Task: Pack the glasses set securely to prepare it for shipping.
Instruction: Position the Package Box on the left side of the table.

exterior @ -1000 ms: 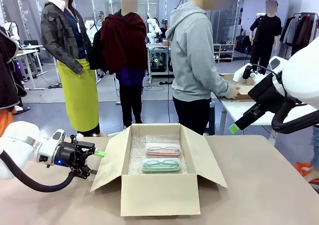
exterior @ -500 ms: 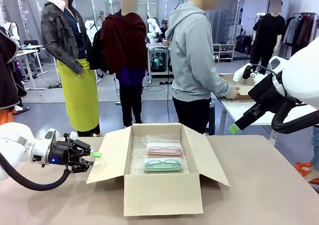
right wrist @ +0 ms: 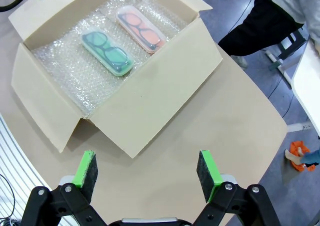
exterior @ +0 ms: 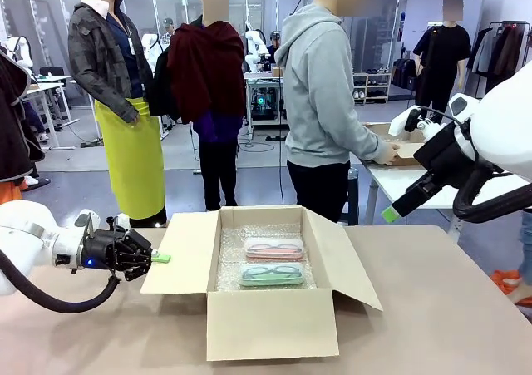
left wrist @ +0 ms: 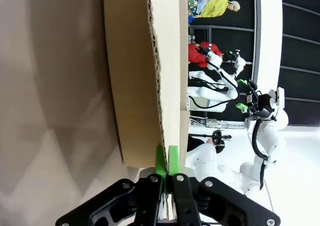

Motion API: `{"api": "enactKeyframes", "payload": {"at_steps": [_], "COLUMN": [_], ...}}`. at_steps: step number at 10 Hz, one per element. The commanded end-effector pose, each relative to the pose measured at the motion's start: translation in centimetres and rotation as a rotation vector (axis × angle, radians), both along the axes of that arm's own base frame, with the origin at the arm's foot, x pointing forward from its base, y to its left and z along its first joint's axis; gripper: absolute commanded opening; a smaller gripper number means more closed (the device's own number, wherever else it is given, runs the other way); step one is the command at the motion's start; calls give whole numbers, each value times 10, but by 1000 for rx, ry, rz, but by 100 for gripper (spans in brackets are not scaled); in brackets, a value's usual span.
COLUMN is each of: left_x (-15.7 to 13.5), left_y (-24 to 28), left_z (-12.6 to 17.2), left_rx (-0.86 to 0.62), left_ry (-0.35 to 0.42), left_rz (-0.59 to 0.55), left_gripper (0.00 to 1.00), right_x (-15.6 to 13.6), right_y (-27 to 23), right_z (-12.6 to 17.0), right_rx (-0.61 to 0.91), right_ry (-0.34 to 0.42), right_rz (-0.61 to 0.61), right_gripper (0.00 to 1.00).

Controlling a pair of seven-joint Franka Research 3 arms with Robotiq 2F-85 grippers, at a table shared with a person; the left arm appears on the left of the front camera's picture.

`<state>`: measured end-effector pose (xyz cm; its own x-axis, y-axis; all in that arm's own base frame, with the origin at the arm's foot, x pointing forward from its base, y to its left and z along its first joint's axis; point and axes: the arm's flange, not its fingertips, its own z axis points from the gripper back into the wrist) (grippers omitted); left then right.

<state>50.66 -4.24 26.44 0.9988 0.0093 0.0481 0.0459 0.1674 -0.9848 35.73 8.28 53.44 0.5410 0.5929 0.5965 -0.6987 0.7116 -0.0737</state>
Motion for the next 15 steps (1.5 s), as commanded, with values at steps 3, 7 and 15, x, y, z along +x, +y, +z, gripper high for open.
{"api": "enactKeyframes", "payload": {"at_steps": [3,7,15], "left_x": [0,0,8], "left_y": [0,0,109], "left_z": [0,0,22], "left_rx": [-4,-4,-12], "left_ry": [-1,-1,82], "left_rz": [0,0,-64], "left_gripper": [0,0,3], "right_x": [-2,-2,-2], "right_y": [4,4,4], "right_z": [-2,-2,-2], "right_rx": [4,4,4], "right_ry": [-2,-2,-2], "right_rz": [-25,-25,-25], "right_gripper": [100,100,100]}}
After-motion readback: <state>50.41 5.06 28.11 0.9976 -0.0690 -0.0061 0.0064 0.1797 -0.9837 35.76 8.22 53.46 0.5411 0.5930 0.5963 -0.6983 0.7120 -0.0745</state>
